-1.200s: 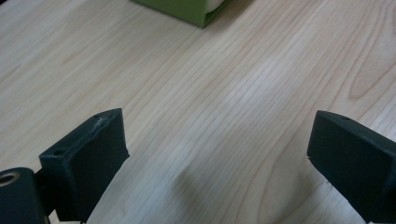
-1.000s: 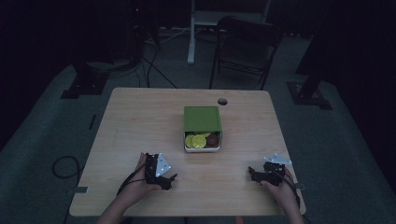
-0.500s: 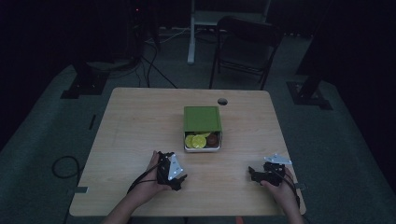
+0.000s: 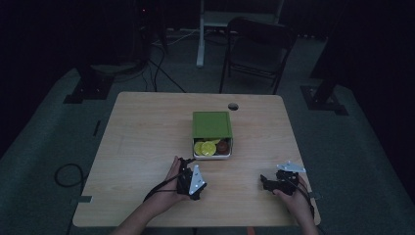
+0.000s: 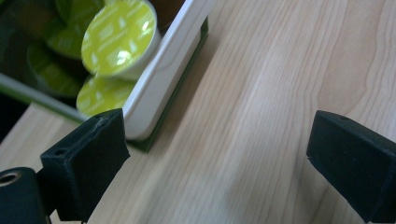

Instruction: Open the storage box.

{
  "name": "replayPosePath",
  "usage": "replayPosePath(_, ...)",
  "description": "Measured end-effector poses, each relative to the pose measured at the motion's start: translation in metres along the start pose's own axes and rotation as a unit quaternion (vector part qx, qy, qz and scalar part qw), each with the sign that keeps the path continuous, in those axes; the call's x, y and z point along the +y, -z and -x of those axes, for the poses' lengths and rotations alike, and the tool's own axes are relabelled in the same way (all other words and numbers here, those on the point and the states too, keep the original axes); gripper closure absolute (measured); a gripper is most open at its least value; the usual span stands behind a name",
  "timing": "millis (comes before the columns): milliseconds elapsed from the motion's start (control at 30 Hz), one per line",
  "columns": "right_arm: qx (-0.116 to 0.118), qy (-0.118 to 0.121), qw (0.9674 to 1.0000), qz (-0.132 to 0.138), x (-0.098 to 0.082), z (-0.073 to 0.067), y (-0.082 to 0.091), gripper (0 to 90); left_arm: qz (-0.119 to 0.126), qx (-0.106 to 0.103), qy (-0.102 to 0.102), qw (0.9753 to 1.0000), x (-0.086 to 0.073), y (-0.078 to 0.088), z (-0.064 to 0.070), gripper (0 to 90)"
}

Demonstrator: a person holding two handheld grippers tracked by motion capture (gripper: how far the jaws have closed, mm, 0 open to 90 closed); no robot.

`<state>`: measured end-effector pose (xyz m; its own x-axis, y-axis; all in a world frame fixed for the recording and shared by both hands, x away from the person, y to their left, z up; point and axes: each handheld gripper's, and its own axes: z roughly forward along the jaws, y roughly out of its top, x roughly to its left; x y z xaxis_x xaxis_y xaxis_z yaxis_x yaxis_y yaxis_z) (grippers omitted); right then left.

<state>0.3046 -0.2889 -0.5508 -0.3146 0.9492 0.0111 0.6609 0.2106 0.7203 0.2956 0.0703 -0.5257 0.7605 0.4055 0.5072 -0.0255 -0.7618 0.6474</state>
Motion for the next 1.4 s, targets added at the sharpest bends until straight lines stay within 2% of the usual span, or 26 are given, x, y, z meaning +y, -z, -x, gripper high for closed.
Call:
replayPosePath(33, 0.000, 0.000, 1.0000, 0.000, 0.000, 0.000, 0.000, 10.3, 0.000, 0.000, 0.000, 1.0000, 0.000, 0.000, 0.000, 5.3)
replayPosePath(67, 0.000, 0.000, 1.0000, 0.000, 0.000, 0.000, 0.000, 10.3, 0.005, 0.002, -0.013, 0.9999, 0.004, -0.002, 0.002, 5.3)
replayPosePath(200, 0.000, 0.000, 1.0000, 0.000, 0.000, 0.000, 0.000, 10.3, 0.009, 0.003, -0.034, 0.9994, 0.011, -0.006, 0.005, 5.3)
replayPosePath(233, 0.000, 0.000, 1.0000, 0.000, 0.000, 0.000, 0.000, 10.3, 0.009, 0.003, -0.034, 0.9994, 0.011, -0.006, 0.005, 5.3)
replayPosePath(333, 0.000, 0.000, 1.0000, 0.000, 0.000, 0.000, 0.000, 10.3, 0.017, 0.007, -0.055, 0.9983, 0.018, -0.011, 0.008, 5.6)
replayPosePath(433, 0.000, 0.000, 1.0000, 0.000, 0.000, 0.000, 0.000, 10.3, 0.020, 0.007, -0.061, 0.9979, 0.022, -0.013, 0.009, 5.6)
replayPosePath(567, 0.000, 0.000, 1.0000, 0.000, 0.000, 0.000, 0.000, 10.3, 0.026, 0.015, -0.087, 0.9957, 0.029, -0.019, 0.010, 5.6)
replayPosePath(600, 0.000, 0.000, 1.0000, 0.000, 0.000, 0.000, 0.000, 10.3, 0.026, 0.015, -0.087, 0.9957, 0.029, -0.019, 0.010, 5.7)
replayPosePath(633, 0.000, 0.000, 1.0000, 0.000, 0.000, 0.000, 0.000, 10.3, 0.028, 0.018, -0.100, 0.9945, 0.032, -0.021, 0.012, 6.0)
replayPosePath(733, 0.000, 0.000, 1.0000, 0.000, 0.000, 0.000, 0.000, 10.3, 0.033, 0.024, -0.119, 0.9921, 0.036, -0.025, 0.014, 6.1)
replayPosePath(800, 0.000, 0.000, 1.0000, 0.000, 0.000, 0.000, 0.000, 10.3, 0.034, 0.027, -0.124, 0.9913, 0.037, -0.026, 0.014, 6.1)
replayPosePath(833, 0.000, 0.000, 1.0000, 0.000, 0.000, 0.000, 0.000, 10.3, 0.033, 0.032, -0.139, 0.9892, 0.038, -0.029, 0.015, 6.2)
replayPosePath(967, 0.000, 0.000, 1.0000, 0.000, 0.000, 0.000, 0.000, 10.3, 0.033, 0.034, -0.146, 0.9881, 0.040, -0.032, 0.015, 6.6)
replayPosePath(1033, 0.000, 0.000, 1.0000, 0.000, 0.000, 0.000, 0.000, 10.3, 0.030, 0.040, -0.165, 0.9849, 0.041, -0.034, 0.016, 9.0)
replayPosePath(1067, 0.000, 0.000, 1.0000, 0.000, 0.000, 0.000, 0.000, 10.3, 0.030, 0.040, -0.165, 0.9849, 0.041, -0.034, 0.016, 10.0)
replayPosePath(1167, 0.000, 0.000, 1.0000, 0.000, 0.000, 0.000, 0.000, 10.3, 0.031, 0.051, -0.175, 0.9827, 0.043, -0.039, 0.017, 13.8)
replayPosePath(1233, 0.000, 0.000, 1.0000, 0.000, 0.000, 0.000, 0.000, 10.3, 0.030, 0.062, -0.188, 0.9797, 0.044, -0.041, 0.016, 15.3)
replayPosePath(1267, 0.000, 0.000, 1.0000, 0.000, 0.000, 0.000, 0.000, 10.3, 0.030, 0.062, -0.188, 0.9797, 0.044, -0.041, 0.016, 16.7)
replayPosePath(1300, 0.000, 0.000, 1.0000, 0.000, 0.000, 0.000, 0.000, 10.3, 0.032, 0.069, -0.194, 0.9779, 0.045, -0.042, 0.016, 19.6)
replayPosePath(1333, 0.000, 0.000, 1.0000, 0.000, 0.000, 0.000, 0.000, 10.3, 0.033, 0.083, -0.207, 0.9742, 0.045, -0.045, 0.016, 21.1)
replayPosePath(1400, 0.000, 0.000, 1.0000, 0.000, 0.000, 0.000, 0.000, 10.3, 0.033, 0.087, -0.210, 0.9733, 0.045, -0.046, 0.016, 23.6)
